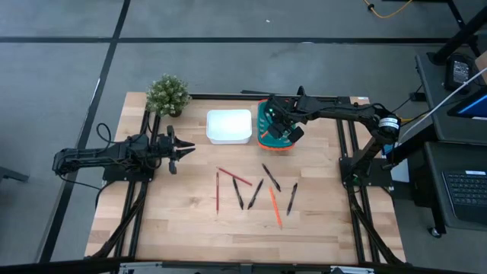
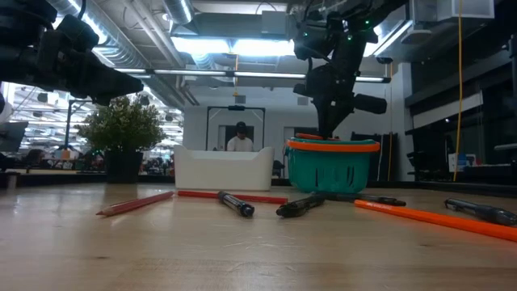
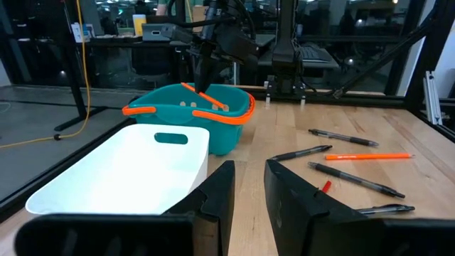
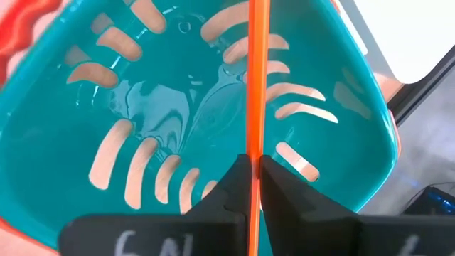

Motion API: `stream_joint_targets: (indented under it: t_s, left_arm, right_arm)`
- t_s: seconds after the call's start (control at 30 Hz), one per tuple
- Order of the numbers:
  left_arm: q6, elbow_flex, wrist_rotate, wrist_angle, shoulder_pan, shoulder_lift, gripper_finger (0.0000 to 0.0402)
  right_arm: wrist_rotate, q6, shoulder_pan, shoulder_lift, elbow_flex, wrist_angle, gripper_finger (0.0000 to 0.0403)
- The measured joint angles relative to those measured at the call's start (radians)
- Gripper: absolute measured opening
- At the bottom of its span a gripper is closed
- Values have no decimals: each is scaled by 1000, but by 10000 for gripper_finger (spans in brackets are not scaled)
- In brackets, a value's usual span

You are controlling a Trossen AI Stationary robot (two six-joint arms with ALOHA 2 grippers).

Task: Sort pens & pencils
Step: Put the right orange pencil into the blue bin

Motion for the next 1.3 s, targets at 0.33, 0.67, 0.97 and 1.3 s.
stream_joint_targets:
  t_s: [0.33, 0.67, 0.97, 1.3]
  left_arm:
    - [0, 0, 0, 0, 0, 0, 72]
    - [0, 0, 0, 0, 0, 0, 72]
    - [0, 0, 0, 0, 0, 0, 72]
    - [0, 0, 0, 0, 0, 0, 72]
  right_arm:
    - [-18, 8, -1, 0, 0, 1, 28]
    - [-50, 27, -1, 1, 0, -11, 28]
    - [-52, 35, -1, 26, -1, -17, 28]
    - [-48, 36, -13, 74, -2, -17, 28]
